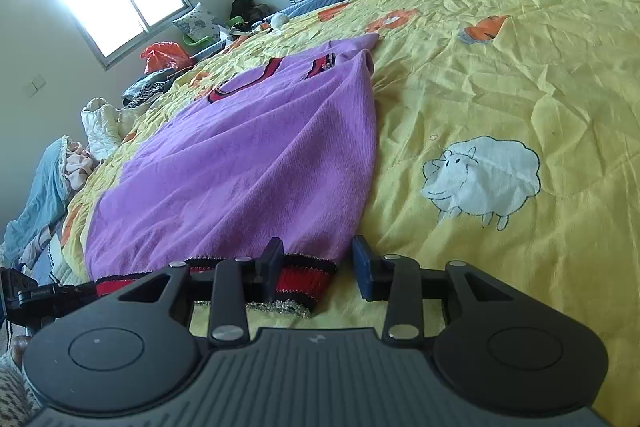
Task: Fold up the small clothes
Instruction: 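Lift the hem with both grippers and fold it toward the collar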
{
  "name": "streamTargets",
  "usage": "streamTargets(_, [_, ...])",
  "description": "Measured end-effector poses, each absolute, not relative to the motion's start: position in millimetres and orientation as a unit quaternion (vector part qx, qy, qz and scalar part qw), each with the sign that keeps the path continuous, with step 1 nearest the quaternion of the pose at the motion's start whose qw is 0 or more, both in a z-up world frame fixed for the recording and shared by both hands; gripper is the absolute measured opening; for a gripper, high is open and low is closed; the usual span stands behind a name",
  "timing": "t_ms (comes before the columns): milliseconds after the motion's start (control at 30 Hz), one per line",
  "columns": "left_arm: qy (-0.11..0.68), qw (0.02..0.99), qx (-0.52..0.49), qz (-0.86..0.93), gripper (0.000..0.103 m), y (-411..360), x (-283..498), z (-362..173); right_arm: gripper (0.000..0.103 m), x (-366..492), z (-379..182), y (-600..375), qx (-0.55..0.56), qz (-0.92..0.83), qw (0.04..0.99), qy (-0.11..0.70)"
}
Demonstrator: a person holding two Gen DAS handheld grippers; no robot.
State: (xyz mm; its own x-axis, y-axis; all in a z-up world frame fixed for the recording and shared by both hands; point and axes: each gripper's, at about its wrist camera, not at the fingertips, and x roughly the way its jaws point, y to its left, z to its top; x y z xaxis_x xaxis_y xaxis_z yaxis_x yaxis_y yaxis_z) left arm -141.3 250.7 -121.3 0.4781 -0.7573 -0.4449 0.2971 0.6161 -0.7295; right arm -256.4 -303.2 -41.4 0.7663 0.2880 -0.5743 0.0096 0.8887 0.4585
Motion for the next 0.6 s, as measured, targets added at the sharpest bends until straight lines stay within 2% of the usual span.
streamTargets(167, [0.392,0.799,-0.318,-0.327,0.003,259.4,-142.3,-118.7,0.037,-259.7,-40.7,-305.0,0.219,0.069,0.915,0.331])
streamTargets(600, [0.408,0.813,-0.273,-0.315,0.003,243.9,-135.9,-93.7,0.035,-250.2,-42.8,-301.2,0.234,0.093,0.907,0.338])
